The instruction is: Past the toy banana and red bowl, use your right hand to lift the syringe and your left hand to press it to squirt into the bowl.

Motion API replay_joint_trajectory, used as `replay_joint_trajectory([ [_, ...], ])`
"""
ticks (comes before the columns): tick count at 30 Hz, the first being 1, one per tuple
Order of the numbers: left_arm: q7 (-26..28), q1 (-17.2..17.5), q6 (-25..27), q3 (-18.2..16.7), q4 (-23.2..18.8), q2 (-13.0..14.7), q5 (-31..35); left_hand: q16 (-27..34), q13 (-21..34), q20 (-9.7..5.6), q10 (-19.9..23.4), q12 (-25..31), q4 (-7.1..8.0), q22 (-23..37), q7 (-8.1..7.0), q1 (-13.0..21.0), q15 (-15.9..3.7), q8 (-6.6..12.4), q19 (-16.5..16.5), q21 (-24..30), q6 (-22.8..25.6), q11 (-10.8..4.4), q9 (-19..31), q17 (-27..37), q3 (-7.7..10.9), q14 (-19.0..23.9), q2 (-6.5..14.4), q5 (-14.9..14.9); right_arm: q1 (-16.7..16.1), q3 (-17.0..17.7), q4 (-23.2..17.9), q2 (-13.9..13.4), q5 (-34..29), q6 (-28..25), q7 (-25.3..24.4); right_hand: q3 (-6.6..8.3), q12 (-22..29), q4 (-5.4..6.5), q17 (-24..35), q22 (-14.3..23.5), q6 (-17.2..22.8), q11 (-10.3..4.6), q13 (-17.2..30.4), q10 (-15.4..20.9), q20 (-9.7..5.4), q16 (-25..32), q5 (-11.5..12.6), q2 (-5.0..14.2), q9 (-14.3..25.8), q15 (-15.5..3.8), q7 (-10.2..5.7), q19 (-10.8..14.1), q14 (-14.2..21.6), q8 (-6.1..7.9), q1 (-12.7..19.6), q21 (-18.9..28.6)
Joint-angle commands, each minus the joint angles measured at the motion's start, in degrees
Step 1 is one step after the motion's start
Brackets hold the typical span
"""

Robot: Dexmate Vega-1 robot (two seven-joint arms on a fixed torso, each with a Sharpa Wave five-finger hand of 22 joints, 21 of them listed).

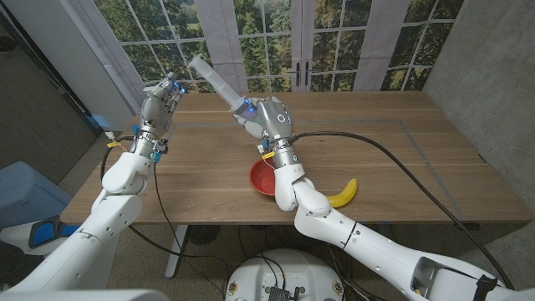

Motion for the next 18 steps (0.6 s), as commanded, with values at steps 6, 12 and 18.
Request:
replay_joint_trajectory([
  [6, 1.5, 3.0, -0.2, -2.6, -2.6, 0.9, -0.4, 0.0, 0.1, -4.05, 0.4, 0.1, -0.27, 0.2, -0.02, 0.5, -2.71, 0.06, 0.3, 0.1, 0.6, -0.05, 0.2, 0.1, -0.15, 0.2, 1.0, 0.0, 0.7, -1.7, 3.3, 2.0, 0.8, 2.3, -3.2, 0.66, 0.1, 1.22, 0.5, 0.0, 12.0, -9.44, 0.4, 10.3, -8.75, -0.3, 0.2, 6.23, 0.3, -6.80, -11.10, -0.3, 2.2, 0.03, 6.5, 0.4],
  [12, 2.3, 4.1, -0.3, -4.2, -4.1, 1.4, -0.1, 0.0, 0.1, -4.00, 0.4, 0.1, -0.34, 0.2, 0.04, 0.5, -2.66, 0.07, 0.3, 0.1, 0.7, 0.03, 0.2, 0.1, -0.25, 0.2, 1.0, 0.0, 0.9, -2.5, 4.9, 2.4, 1.2, 3.5, -4.1, 0.54, -0.1, 1.19, 0.7, 0.0, 12.1, -9.45, 0.3, 10.6, -8.71, -0.3, 0.1, 6.23, 0.3, -6.82, -10.78, -0.4, 2.3, -0.07, 6.7, 0.6],
  [18, 2.8, 4.4, 0.3, -5.7, -5.7, 2.2, 0.1, 0.0, 0.1, -3.96, 0.6, 0.2, -0.39, 0.2, 0.11, 0.5, -2.63, 0.09, 0.4, 0.1, 0.8, 0.04, 0.2, 0.1, -0.30, 0.3, 1.1, 0.0, 1.3, -3.0, 6.3, 2.7, 1.2, 4.4, -5.3, 0.47, -0.3, 1.15, 1.0, -0.1, 12.3, -9.45, 0.2, 10.7, -8.71, -0.2, 0.0, 6.23, 0.3, -6.83, -10.58, -0.5, 2.5, -0.09, 6.8, 0.7],
])
